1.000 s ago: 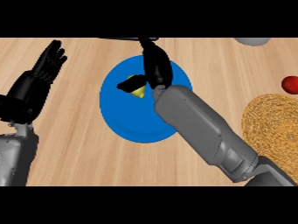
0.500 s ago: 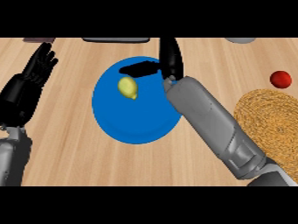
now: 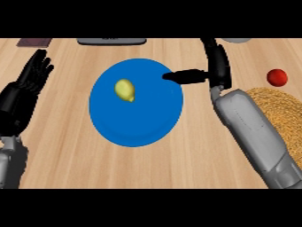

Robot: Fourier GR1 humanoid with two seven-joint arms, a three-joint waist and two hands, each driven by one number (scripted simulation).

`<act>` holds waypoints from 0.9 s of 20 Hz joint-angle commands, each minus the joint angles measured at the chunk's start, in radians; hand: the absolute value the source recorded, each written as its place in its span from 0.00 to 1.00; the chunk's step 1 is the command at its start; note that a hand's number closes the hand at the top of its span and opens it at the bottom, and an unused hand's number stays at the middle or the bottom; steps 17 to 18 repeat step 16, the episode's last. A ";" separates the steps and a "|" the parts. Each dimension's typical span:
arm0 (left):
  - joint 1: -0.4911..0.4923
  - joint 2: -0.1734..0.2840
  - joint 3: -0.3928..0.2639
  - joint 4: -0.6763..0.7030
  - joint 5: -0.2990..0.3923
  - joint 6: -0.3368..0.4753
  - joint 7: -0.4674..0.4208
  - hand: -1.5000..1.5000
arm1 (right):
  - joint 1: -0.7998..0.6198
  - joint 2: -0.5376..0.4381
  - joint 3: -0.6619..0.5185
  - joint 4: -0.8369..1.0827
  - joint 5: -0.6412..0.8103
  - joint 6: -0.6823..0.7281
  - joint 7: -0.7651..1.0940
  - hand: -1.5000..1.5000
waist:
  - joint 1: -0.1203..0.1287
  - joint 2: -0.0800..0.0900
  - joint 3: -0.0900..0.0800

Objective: Pick the lemon from the placemat and place it in the plate

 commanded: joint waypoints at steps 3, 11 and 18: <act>0.003 0.003 0.020 0.033 -0.009 -0.001 -0.037 0.50 | 0.152 -0.134 -0.070 -0.118 -0.023 0.156 -0.049 0.00 | -0.003 0.001 0.000; -0.040 -0.013 -0.005 0.044 -0.032 0.006 -0.007 0.50 | 0.279 -0.229 -0.172 -0.215 -0.015 0.295 -0.082 0.00 | 0.000 0.002 0.000; -0.038 0.015 0.029 -0.012 0.014 -0.025 0.053 0.50 | 0.295 -0.267 -0.225 -0.174 0.032 0.323 -0.148 0.00 | 0.006 0.002 0.000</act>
